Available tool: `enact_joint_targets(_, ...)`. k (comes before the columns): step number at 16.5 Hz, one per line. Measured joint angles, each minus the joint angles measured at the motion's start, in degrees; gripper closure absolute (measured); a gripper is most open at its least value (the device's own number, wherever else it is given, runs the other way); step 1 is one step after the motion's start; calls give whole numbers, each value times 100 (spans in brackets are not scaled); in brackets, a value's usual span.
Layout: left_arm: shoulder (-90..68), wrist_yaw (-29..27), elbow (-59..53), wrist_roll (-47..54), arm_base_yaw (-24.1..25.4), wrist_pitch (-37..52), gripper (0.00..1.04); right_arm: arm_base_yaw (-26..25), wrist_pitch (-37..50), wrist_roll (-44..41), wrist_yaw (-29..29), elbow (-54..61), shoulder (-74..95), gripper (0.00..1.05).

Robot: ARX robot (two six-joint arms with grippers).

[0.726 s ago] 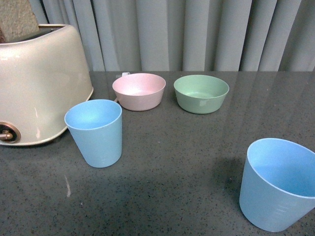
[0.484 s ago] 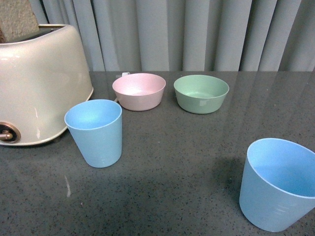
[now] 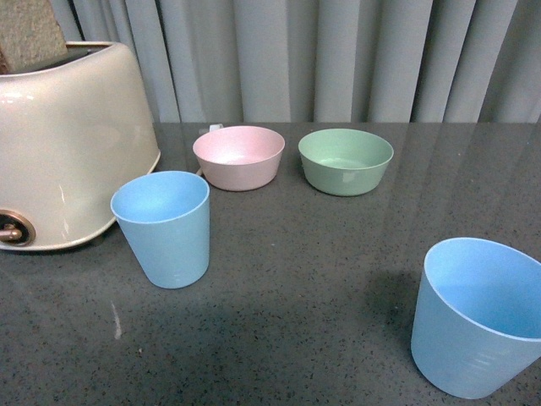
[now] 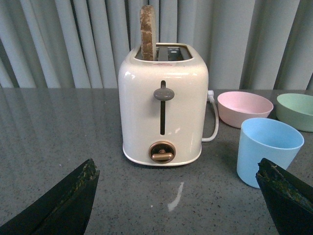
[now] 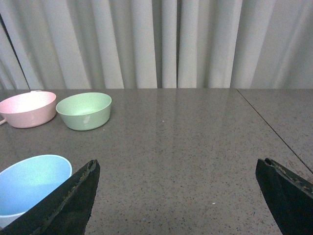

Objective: Stack blue cups with both arms

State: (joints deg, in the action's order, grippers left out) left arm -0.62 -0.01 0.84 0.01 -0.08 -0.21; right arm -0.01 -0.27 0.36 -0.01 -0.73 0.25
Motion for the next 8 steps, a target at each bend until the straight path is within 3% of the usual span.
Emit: enact_joint_targets(8, 0, 0, 0, 0, 2, 0, 7, 0, 2, 0, 0, 0, 0, 7)
